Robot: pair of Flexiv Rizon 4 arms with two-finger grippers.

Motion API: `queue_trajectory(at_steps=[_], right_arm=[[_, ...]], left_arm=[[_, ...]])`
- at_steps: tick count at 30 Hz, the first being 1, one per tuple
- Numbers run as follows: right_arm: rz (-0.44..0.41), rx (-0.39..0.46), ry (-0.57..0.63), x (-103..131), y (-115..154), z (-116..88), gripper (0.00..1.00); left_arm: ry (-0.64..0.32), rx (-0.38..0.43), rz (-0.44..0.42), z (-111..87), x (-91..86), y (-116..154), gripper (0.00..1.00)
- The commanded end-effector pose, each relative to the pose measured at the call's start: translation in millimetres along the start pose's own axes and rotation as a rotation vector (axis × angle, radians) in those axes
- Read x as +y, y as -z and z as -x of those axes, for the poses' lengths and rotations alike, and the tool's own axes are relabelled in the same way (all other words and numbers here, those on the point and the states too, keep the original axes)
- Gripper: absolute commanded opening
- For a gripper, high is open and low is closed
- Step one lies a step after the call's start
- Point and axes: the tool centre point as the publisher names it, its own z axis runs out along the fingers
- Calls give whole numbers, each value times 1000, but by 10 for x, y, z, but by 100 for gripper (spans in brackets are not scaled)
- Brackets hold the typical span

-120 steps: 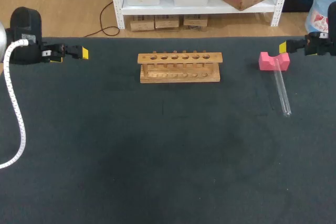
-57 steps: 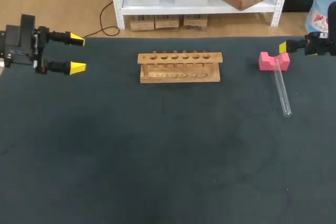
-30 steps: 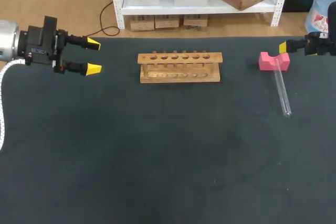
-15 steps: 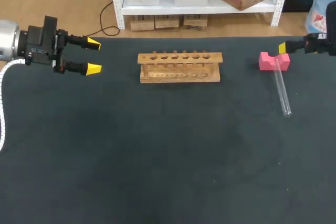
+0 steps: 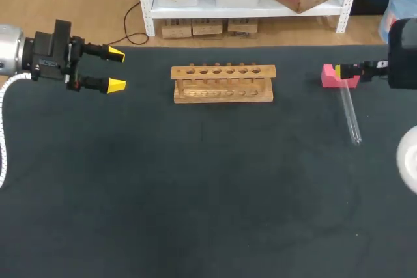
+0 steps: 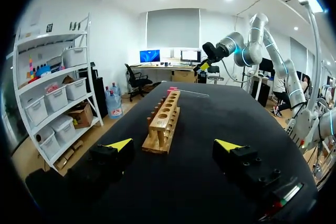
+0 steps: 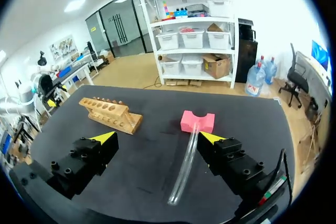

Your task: Grasp the test tube, adjust it, and insert it.

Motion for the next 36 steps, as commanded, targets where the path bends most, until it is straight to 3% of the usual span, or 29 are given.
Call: queue_trajectory(at_steps=[1,7,19,36], right_arm=[[-530,20,34,10,-77,-32,100],[-569,75,43,-36,-168,-97,100],[-704,69,39,-184,-410,-270,100],[-609,114,5,-350,-711,-485,100]], left_arm=[[-2,-2,-1,-8,9,0,100],[-2,-2,-1,-8,9,0,100],[-2,-2,-1,-8,9,0,100],[-2,-2,-1,-8,9,0,100]])
